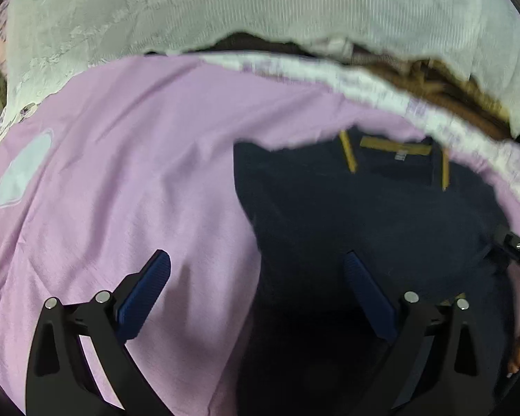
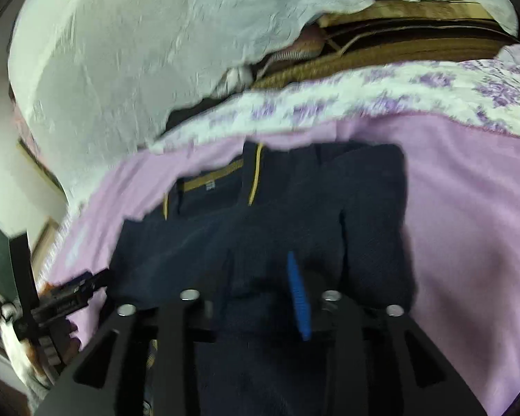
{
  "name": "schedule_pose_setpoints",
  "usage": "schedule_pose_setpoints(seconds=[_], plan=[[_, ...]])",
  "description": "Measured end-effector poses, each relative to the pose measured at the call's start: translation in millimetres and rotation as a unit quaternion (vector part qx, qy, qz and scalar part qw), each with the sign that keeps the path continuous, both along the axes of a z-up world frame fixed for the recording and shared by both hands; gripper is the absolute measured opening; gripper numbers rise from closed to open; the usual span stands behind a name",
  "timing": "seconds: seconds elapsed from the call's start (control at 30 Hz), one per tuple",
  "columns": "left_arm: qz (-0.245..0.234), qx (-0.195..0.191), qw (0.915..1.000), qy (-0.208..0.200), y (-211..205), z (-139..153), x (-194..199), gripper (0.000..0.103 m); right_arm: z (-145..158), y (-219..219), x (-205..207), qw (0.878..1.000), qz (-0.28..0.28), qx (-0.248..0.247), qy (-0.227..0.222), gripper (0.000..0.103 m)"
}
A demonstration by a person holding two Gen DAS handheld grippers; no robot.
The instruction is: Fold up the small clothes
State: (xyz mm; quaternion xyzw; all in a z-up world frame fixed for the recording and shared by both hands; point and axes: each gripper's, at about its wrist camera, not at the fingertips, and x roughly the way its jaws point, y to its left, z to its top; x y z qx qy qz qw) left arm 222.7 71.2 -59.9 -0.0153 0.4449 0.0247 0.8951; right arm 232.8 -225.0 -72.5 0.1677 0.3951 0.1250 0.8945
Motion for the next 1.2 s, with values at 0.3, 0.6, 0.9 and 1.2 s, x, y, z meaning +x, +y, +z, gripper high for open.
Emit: schedule_pose_setpoints(seconds=[0.3,0.6,0.9,1.2], plan=[[-0.004,-0.039,0.9992,0.005,8,1,-25,0.098,4,13,-28,0.999,0.002,-0.035,-0.024,0.041],[-0.001,0.017,0.9994,0.03,-11,-16,-44,0.099,-9,21,-40,0.998,-0.002,-0.061,-0.011,0.053],[-0.016,0.0,0.9997,0.02,-8,-15,-110,0.099,-7,-4,-103,0.999,-0.047,-0.012,-0.02,0.067],[-0.055,-0.051,0.9969,0.021,-9,-15,-168,0.099,-14,-30,-173,0.998,-0.061,0.012,-0.022,0.069]])
